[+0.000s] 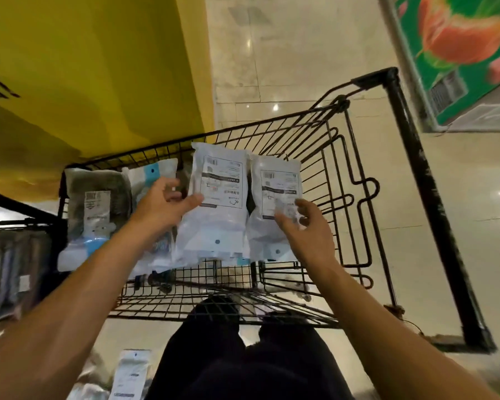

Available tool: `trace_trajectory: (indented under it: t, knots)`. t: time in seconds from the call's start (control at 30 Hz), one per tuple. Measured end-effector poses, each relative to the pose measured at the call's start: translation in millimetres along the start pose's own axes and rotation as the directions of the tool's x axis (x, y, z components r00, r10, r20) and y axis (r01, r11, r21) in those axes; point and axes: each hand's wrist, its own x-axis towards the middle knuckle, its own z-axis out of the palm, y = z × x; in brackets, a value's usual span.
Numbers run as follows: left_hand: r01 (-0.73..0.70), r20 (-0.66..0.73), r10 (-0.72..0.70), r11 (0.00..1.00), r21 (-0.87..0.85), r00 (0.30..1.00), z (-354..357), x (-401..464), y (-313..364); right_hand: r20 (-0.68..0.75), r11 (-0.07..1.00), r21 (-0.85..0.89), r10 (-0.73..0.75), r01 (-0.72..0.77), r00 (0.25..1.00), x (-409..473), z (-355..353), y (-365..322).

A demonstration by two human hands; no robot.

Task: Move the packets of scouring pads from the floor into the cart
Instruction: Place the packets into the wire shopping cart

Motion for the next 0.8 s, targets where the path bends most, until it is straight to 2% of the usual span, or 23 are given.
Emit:
trace_trajectory:
  t: [0.13, 0.33, 0.43, 0.57, 0.67, 0.8]
  knots:
    - [0.002, 0.007, -0.002, 0.997, -0.071, 1.000, -16.0, -63.0, -17.1, 0.151, 0.998, -0.047, -0.041, 0.049, 0.988, -23.2, -14.1, 2.1]
    - [-0.008, -0.117, -0.006, 0.993, -0.114, 0.993, -1.0, -156.6, -64.9, 0.404, 0.993, 0.000, -0.108, 0.119, 0.908, -47.6, -26.7, -6.0]
    - [0.022, -0.224, -0.070, 0.978, -0.209, 0.972, 10.6, -202.3, -88.2, 0.527, 0.984, -0.001, -0.149, 0.176, 0.837, -61.6, -21.5, -10.7]
    - [0.083, -0.383, -0.209, 0.944, -0.320, 0.900, 26.6, -266.2, -116.7, 0.686, 0.967, -0.030, -0.163, 0.252, 0.709, -82.5, -7.4, -11.6]
    - [0.109, -0.448, -0.301, 0.908, -0.404, 0.842, 41.3, -314.7, -133.5, 0.758, 0.967, -0.027, -0.145, 0.254, 0.636, -101.7, 6.0, -7.4]
    - [0.142, -0.457, -0.392, 0.860, -0.490, 0.799, 66.6, -371.8, -167.1, 0.881, 0.928, -0.073, -0.111, 0.364, 0.461, -134.4, 21.9, -4.3]
